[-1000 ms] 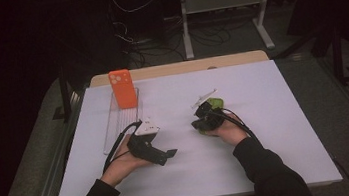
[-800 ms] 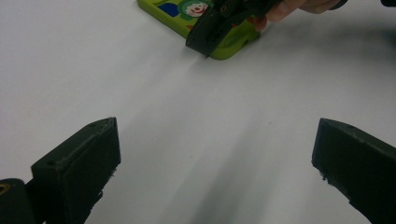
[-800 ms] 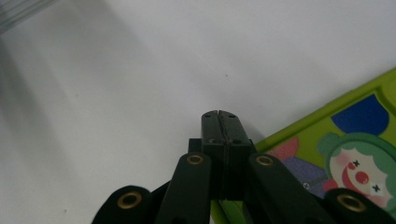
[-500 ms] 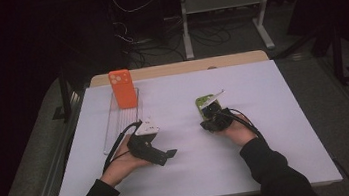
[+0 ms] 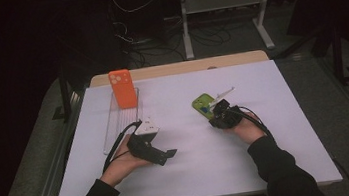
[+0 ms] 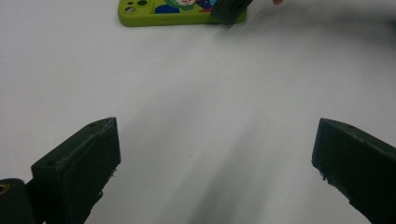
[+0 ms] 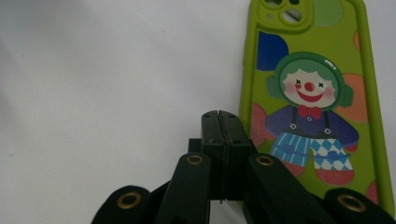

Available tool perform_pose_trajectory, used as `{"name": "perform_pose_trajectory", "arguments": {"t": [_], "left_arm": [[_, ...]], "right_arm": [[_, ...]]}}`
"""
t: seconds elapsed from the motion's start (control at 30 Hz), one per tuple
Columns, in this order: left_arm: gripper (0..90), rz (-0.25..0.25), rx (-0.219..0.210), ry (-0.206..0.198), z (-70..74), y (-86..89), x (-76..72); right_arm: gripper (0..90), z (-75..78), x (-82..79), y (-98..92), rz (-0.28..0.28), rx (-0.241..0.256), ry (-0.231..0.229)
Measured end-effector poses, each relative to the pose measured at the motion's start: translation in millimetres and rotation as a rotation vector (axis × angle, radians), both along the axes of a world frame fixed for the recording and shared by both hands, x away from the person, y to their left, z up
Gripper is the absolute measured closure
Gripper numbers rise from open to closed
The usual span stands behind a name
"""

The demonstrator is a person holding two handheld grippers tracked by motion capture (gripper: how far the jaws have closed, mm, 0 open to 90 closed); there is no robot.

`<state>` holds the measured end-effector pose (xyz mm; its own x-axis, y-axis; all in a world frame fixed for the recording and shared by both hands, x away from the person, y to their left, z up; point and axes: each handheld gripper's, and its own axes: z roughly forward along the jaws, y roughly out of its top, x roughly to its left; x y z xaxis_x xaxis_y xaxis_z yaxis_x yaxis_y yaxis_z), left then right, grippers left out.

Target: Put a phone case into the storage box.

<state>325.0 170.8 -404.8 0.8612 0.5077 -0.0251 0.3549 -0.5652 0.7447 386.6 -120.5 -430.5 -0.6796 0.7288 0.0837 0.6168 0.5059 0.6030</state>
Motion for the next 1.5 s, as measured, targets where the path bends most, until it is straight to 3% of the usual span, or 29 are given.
{"name": "perform_pose_trajectory", "arguments": {"t": [0.1, 0.27, 0.47, 0.6, 0.67, 0.77, 1.17, 1.37, 1.5], "left_arm": [[0.6, 0.003, -0.007, 0.001, -0.3, -0.5, -0.2], [0.6, 0.0, -0.001, 0.0, -0.1, -0.1, 0.2], [0.6, 0.005, -0.005, 0.002, -0.2, -0.7, 0.0], [0.7, 0.0, 0.002, 0.002, 0.1, -0.3, 0.4], [0.6, 0.0, 0.002, 0.002, 0.1, -0.3, 0.4], [0.6, 0.001, -0.002, 0.005, 0.2, -0.1, 0.5], [0.6, 0.001, -0.002, 0.008, 0.6, -0.1, 0.6], [0.6, 0.003, -0.003, 0.008, 0.5, -0.3, 0.5], [0.6, 0.003, -0.003, 0.008, 0.7, -0.2, 0.4]], "right_arm": [[77.2, 4.9, -4.4, -3.0, 0.016, 0.035, 0.001], [51.2, 12.9, -18.5, -16.0, 0.034, 0.1, 0.001], [28.9, 17.2, -37.1, -33.3, 0.021, 0.124, -0.019], [15.0, 17.0, -52.4, -42.3, 0.011, 0.112, -0.062], [12.2, 15.2, -60.6, -46.9, 0.018, 0.111, -0.092], [3.2, 10.9, -72.3, -53.1, 0.004, 0.123, -0.094], [0.0, 0.4, -96.1, -72.7, -0.039, 0.132, -0.105], [0.0, 6.3, -93.4, -73.6, -0.037, 0.137, -0.119], [0.0, 14.9, -84.3, -71.9, -0.048, 0.144, -0.102]]}}
